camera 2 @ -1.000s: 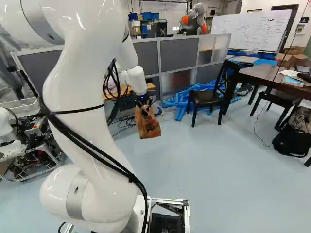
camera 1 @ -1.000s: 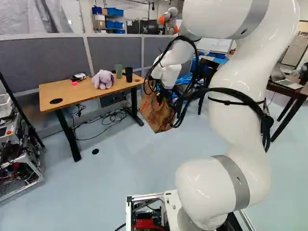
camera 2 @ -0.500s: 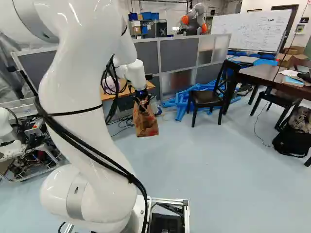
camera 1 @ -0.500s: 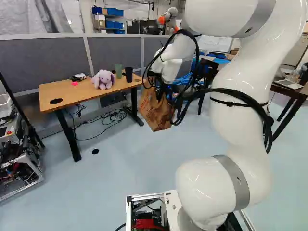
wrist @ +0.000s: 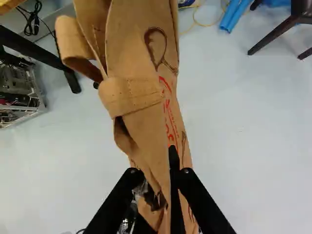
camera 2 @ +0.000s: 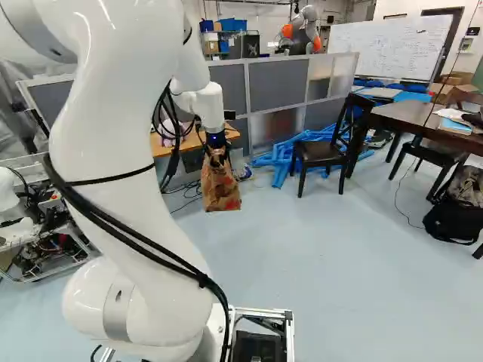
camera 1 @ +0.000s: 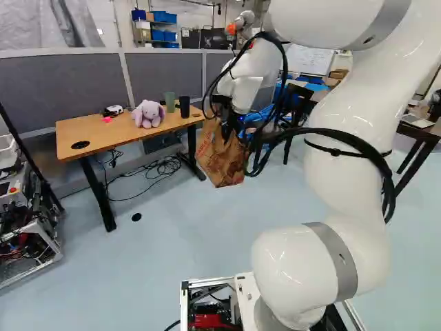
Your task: Pick up the bag on the ground and place it on the table
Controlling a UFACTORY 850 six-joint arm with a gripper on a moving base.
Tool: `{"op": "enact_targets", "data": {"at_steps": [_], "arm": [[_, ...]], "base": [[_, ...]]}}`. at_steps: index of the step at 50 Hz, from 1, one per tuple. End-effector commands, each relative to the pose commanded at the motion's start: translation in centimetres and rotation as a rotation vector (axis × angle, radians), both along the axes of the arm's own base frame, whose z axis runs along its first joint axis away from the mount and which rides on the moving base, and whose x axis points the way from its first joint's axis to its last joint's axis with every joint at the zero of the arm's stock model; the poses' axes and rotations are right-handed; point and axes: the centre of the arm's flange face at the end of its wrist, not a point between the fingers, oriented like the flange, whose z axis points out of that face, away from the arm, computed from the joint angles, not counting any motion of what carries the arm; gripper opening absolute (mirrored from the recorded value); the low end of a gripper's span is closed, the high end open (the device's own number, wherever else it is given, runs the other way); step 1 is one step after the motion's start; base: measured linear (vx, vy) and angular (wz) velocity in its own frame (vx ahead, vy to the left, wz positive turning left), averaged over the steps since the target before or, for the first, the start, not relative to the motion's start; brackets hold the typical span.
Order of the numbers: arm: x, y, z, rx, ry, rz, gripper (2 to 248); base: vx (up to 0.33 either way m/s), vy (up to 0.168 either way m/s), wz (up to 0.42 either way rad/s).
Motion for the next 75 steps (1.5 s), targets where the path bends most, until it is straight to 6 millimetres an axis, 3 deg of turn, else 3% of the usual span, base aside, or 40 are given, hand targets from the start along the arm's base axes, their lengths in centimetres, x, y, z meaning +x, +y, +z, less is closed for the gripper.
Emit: {"op": "enact_targets", "data": {"at_steps": [44,75], "arm": [[-2.4,-0.2,6.0,0.012,-0.094,-0.008,23],[-2.6,-1.2,9.9,0.021,-0.129,-0.017,23]], "base": [[0.000,0.000,0.000],[0.000,0.000,0.000]]}}
